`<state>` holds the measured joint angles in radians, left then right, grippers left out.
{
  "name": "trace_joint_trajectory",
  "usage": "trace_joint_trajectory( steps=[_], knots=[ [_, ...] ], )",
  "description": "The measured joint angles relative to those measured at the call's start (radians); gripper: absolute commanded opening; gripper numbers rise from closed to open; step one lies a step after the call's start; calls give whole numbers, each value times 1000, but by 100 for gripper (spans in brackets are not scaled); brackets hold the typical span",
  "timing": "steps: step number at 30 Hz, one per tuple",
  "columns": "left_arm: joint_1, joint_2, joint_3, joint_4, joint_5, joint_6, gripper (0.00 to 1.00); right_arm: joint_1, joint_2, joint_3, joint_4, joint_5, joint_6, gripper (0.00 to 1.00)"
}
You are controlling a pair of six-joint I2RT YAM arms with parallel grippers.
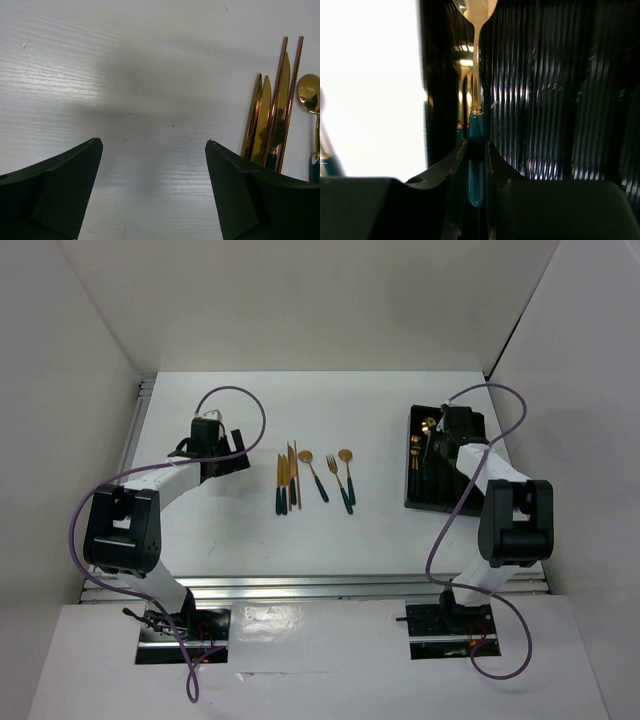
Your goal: Sort the eating utensils into containers
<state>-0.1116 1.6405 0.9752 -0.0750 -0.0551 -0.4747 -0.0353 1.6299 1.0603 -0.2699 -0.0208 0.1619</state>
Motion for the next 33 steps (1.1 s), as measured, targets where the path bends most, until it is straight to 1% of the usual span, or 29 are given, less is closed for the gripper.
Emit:
trace_joint_trajectory(
  steps=[3,5,6,13,17,20,22,28,33],
  knots=[
    [0,0,0,0,0,0,99,0,63,0,-7,-6,-13,8],
    [0,0,0,0,0,0,99,0,76,11,-13,-2,-23,9],
    [0,0,0,0,0,0,99,0,76,16,-18,4,-23,11],
    [0,0,0,0,1,0,99,0,71,21,-42,27,-18,11],
    [0,0,0,0,1,0,99,0,42,21,-60,35,-18,11],
    [0,0,0,0,0,0,99,0,16,21,-62,37,-14,13],
    [0,0,0,0,1,0,99,0,8,21,-64,37,-10,13],
    [0,0,0,0,2,0,99,0,11,20,-80,56,-2,13],
    [0,0,0,0,2,0,99,0,34,20,-93,82,4,16]
  ],
)
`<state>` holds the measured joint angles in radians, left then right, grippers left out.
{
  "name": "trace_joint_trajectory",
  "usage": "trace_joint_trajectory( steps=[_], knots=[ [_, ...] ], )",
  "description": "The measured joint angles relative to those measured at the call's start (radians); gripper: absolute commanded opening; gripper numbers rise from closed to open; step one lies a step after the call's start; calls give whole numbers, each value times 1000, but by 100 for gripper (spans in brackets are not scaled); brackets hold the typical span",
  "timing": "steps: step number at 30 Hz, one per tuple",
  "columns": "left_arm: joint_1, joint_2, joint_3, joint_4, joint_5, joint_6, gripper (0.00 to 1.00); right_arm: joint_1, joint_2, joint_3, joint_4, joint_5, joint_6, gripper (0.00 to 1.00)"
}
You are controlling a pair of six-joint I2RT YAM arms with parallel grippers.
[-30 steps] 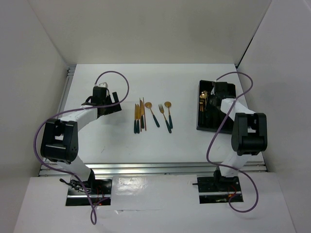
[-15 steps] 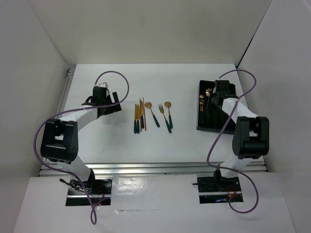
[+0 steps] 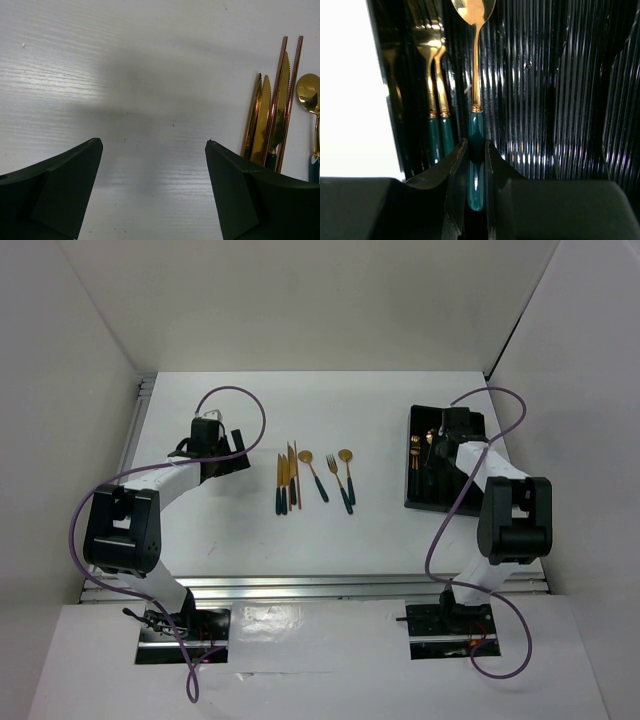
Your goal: Sort the eating utensils into containers
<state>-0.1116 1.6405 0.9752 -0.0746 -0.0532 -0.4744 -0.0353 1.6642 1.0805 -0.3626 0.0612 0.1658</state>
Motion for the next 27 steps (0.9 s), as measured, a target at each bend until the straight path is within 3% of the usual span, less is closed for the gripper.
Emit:
trace_joint_trajectory(
  steps=[4,11,16,18,27],
  knots=[
    [0,0,0,0,0,0,99,0,26,0,-5,4,1,21],
    [0,0,0,0,-1,0,99,3,35,1,-12,-2,5,51],
    [0,2,0,0,0,0,99,38,-9,3,-28,-3,10,55],
    [0,6,0,0,-1,0,99,80,-50,15,-36,-1,12,62],
    [0,11,3,0,6,0,99,373,-176,63,31,-34,19,53]
  ],
)
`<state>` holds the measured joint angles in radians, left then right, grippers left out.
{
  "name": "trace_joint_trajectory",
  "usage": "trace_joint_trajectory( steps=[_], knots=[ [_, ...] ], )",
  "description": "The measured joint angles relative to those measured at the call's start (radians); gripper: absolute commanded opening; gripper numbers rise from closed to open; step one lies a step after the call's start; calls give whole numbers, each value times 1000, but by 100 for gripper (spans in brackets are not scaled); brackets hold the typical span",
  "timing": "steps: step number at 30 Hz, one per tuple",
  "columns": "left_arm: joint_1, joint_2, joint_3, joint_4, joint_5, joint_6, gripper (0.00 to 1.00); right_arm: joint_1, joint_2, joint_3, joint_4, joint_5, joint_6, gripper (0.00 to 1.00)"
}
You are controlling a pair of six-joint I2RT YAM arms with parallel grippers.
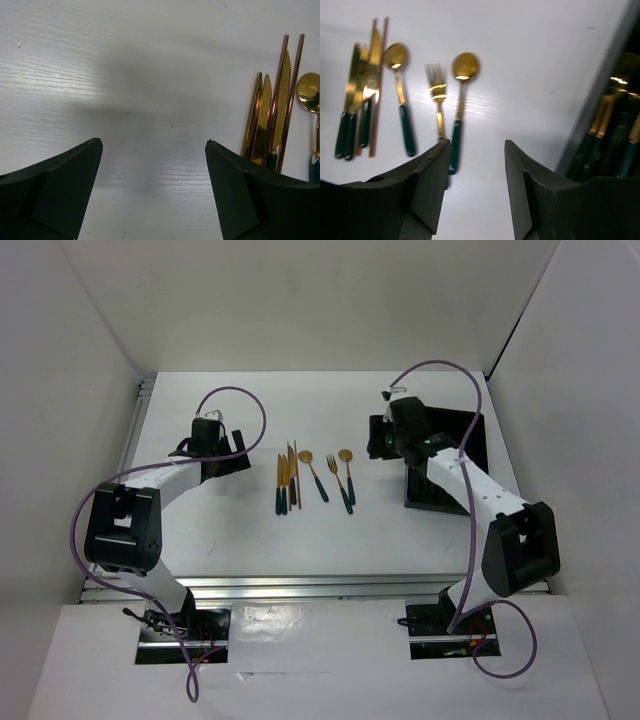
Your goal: Sort the eating utensils into containers
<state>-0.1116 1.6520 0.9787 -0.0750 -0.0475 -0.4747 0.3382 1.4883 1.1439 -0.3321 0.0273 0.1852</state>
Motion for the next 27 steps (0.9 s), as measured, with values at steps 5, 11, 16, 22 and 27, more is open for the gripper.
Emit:
trace_joint_trajectory(
  steps=[5,11,16,22,27],
  knots=[
    [0,0,2,0,1,0,99,130,92,-1,51,-44,28,51],
    [0,0,1,0,1,0,99,225,249,3,78,-78,64,48],
    [0,0,2,0,1,0,99,261,343,57,88,-95,76,48],
    [7,0,1,0,1,0,99,282,415,122,113,-96,82,47],
    [10,0,2,0,1,0,99,306,461,147,113,-93,84,47]
  ],
)
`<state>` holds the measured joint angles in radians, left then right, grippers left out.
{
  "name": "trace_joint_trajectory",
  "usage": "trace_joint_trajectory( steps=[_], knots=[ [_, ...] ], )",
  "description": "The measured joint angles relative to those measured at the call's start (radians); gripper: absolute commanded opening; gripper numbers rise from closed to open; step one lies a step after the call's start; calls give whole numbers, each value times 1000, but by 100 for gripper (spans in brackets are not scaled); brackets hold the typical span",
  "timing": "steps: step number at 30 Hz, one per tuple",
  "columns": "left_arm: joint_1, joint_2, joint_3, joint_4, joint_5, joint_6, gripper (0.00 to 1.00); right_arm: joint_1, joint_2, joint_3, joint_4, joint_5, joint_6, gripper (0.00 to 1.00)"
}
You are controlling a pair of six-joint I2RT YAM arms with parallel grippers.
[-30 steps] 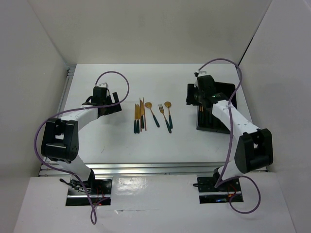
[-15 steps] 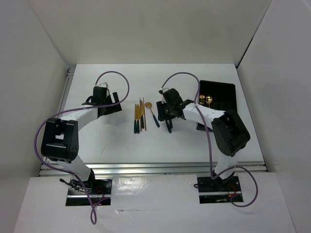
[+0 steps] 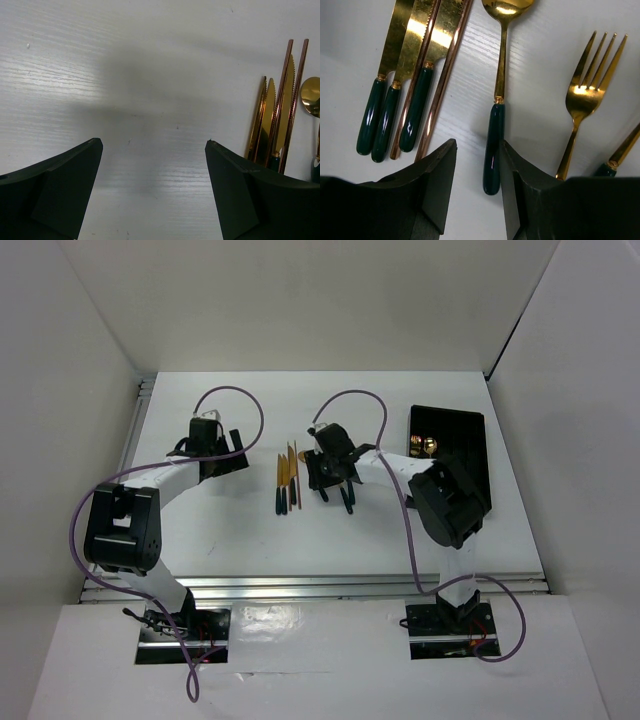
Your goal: Sort the eating utensils into containers
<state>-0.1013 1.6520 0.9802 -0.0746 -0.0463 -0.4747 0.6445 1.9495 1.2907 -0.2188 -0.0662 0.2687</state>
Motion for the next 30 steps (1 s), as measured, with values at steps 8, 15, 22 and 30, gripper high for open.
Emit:
trace_joint_trajectory(
  steps=[8,15,22,30],
  knots=[
    [0,0,0,0,0,0,99,2,47,37,-7,34,-4,47],
    [0,0,0,0,0,0,99,2,78,58,-10,52,-5,40],
    [0,0,0,0,-1,0,99,2,97,80,-10,58,-6,22],
    [0,0,0,0,-1,0,99,2,97,93,-43,137,-5,14]
  ],
)
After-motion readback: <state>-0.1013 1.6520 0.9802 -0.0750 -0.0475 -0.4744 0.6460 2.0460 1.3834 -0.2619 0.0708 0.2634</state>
